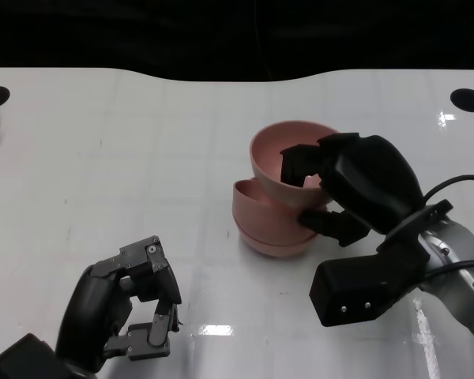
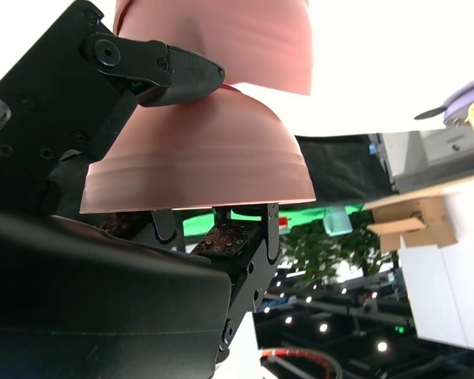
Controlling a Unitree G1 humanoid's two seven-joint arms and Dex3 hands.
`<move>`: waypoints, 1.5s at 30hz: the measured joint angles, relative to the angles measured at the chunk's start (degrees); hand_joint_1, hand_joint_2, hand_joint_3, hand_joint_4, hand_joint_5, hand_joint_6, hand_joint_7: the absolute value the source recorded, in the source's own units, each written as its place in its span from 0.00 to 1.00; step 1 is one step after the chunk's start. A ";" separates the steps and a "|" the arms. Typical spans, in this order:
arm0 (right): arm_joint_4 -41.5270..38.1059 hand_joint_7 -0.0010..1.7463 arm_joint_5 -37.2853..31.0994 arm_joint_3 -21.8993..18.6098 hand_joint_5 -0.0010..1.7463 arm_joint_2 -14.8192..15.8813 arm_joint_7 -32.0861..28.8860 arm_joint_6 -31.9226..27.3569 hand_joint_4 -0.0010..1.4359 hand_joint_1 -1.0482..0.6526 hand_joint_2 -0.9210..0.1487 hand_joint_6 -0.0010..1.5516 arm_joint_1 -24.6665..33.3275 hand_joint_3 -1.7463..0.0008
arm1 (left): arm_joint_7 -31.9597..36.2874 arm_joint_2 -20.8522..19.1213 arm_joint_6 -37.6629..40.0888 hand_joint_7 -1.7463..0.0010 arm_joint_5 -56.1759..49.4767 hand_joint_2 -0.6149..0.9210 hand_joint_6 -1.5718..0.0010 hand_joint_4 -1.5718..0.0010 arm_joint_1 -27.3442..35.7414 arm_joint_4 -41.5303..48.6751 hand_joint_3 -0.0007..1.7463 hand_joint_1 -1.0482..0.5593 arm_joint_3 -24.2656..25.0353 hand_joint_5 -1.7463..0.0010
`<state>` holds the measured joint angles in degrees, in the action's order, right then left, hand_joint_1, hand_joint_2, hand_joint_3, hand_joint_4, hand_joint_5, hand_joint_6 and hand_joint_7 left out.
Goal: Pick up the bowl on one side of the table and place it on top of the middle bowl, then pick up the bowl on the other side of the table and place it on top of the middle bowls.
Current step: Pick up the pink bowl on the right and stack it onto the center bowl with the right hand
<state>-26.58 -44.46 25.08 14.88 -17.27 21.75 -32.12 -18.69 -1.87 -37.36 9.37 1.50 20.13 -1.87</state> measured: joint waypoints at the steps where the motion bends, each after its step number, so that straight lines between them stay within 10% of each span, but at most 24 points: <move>1: -0.32 0.85 0.11 0.02 1.00 -0.02 0.29 0.16 0.65 0.55 0.55 0.55 -0.06 0.31 | -0.02 0.02 0.01 0.08 0.06 0.65 0.48 0.40 0.00 0.00 0.85 0.65 0.00 0.00; 5: -1.42 0.65 1.19 0.04 0.94 -0.09 1.26 1.01 0.64 0.56 0.47 0.60 -0.26 0.39 | -0.32 0.19 0.03 0.09 0.08 0.65 0.48 0.40 0.00 0.00 0.86 0.65 -0.04 0.00; 9: -1.86 0.29 1.50 0.09 0.70 -0.13 2.80 1.01 0.64 0.54 0.26 0.67 -0.27 0.74 | -0.43 0.38 0.03 0.09 0.07 0.65 0.47 0.40 -0.03 0.01 0.86 0.65 -0.04 0.00; 13: -2.52 0.04 1.49 0.24 0.42 -0.13 3.77 1.07 0.48 0.49 0.08 0.53 -0.26 0.94 | -0.43 0.58 0.05 0.10 0.03 0.64 0.46 0.40 -0.04 0.01 0.87 0.65 -0.04 0.00; 20: -3.26 0.00 1.20 0.78 0.10 -0.08 6.09 0.86 0.23 0.31 0.00 0.25 -0.26 0.92 | -0.36 0.91 0.10 0.11 -0.59 0.63 0.46 0.40 -0.10 0.12 0.87 0.66 -0.04 0.00; 45: 3.66 0.01 -0.84 1.51 0.07 0.81 14.44 -4.95 0.08 0.17 0.00 0.11 3.18 0.81 | 0.01 1.27 0.10 0.11 -1.34 0.63 0.45 0.40 -0.44 0.98 0.87 0.65 0.00 0.00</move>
<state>-22.92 -45.30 26.59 15.69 -2.83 16.80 -28.94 -18.68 -0.60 -37.26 8.03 1.06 21.11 -1.86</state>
